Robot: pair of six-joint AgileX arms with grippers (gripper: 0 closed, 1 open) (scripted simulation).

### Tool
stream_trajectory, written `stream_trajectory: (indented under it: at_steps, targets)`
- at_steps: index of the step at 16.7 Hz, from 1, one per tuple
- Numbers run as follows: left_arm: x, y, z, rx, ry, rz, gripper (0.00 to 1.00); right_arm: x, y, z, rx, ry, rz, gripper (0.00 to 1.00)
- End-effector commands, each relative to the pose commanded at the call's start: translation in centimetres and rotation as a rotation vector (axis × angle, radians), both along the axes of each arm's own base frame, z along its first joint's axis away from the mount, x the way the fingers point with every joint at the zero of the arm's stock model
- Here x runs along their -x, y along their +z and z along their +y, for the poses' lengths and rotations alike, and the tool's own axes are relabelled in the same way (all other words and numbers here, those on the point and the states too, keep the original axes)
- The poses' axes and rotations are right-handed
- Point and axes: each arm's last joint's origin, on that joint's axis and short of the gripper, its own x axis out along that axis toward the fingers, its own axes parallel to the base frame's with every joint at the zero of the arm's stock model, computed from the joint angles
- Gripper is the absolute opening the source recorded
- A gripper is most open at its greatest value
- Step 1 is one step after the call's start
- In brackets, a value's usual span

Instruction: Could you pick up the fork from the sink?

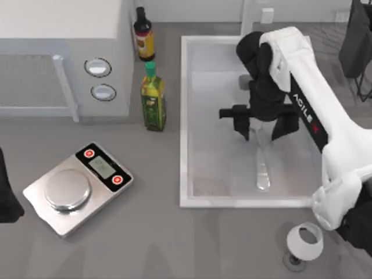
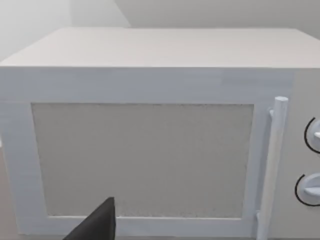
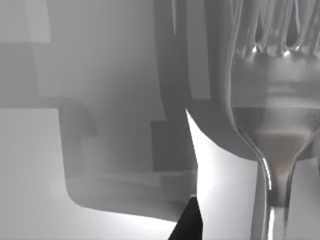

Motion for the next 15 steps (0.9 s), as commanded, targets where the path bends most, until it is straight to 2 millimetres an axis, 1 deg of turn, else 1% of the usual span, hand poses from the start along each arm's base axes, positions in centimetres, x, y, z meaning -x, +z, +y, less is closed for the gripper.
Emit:
stream_trajectory:
  at_steps: [3,4,11,12,14,15]
  targets:
    - [0.0,0.0,0.0,0.0,0.0,0.0,1.0,0.0,0.0,0.0,0.0,0.0,0.0,0.02]
    - [0.0,0.0,0.0,0.0,0.0,0.0,1.0,0.0,0.0,0.0,0.0,0.0,0.0,0.0]
    - [0.0,0.0,0.0,0.0,0.0,0.0,1.0,0.0,0.0,0.0,0.0,0.0,0.0,0.0]
    - [0.0,0.0,0.0,0.0,0.0,0.0,1.0,-0.4,2.3,-0.1,0.0,0.007,-0.049,0.0]
    - [0.0,0.0,0.0,0.0,0.0,0.0,1.0,-0.5,2.7,-0.1,-0.001,0.007,-0.052,0.0]
    - [0.0,0.0,0.0,0.0,0.0,0.0,1.0,-0.7,3.3,0.0,-0.002,0.007,-0.054,0.0]
